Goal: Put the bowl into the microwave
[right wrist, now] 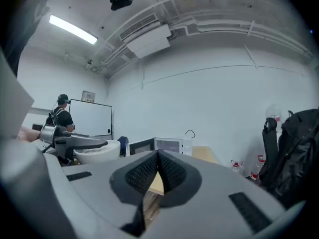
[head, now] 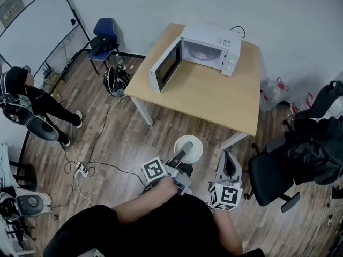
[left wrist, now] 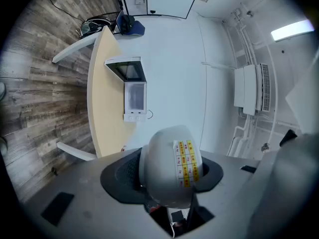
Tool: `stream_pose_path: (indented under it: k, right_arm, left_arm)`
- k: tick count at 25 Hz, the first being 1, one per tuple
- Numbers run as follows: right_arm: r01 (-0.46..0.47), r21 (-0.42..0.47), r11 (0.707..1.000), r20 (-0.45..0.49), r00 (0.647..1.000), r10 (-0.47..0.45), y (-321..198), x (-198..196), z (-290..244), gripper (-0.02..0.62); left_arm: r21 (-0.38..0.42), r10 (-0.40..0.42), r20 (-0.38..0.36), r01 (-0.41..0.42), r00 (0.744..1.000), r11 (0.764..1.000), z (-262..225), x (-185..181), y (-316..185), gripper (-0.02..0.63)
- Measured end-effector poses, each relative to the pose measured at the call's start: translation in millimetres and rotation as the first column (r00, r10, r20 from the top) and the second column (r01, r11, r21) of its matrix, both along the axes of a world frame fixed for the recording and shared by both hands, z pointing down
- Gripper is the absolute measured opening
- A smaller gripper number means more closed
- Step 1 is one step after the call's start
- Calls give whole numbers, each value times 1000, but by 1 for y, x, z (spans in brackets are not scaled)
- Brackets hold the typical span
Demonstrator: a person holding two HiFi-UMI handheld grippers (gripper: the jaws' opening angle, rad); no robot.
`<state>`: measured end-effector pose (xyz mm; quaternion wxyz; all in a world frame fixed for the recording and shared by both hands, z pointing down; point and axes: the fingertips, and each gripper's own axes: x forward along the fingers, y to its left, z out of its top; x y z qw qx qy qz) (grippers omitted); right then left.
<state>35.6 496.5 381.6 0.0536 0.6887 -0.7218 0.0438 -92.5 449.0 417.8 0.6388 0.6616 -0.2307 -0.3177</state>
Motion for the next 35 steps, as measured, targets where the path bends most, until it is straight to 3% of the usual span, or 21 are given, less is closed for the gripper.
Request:
stream_pose_path:
  k: [9, 22, 26, 35]
  right_arm:
    - [38, 4, 999, 34, 999, -38, 5, 3, 2, 60]
    - [18, -38, 999, 87, 996, -14, 10, 24, 28, 60]
    - [17, -42, 999, 21, 1000, -16, -10, 23, 29, 60]
    - [13, -111, 994, 13, 1000, -11, -99, 42, 40, 60]
  left_arm:
    - [5, -46, 1, 46, 999, 999, 1, -7, -3, 207]
    - [-29, -72, 37, 73, 997, 997, 17, -4, -14, 207]
    - [-32, -45, 63, 47, 997, 998, 25, 6, -32, 207]
    - [-88, -30, 63, 35, 998, 995, 48, 14, -128, 207]
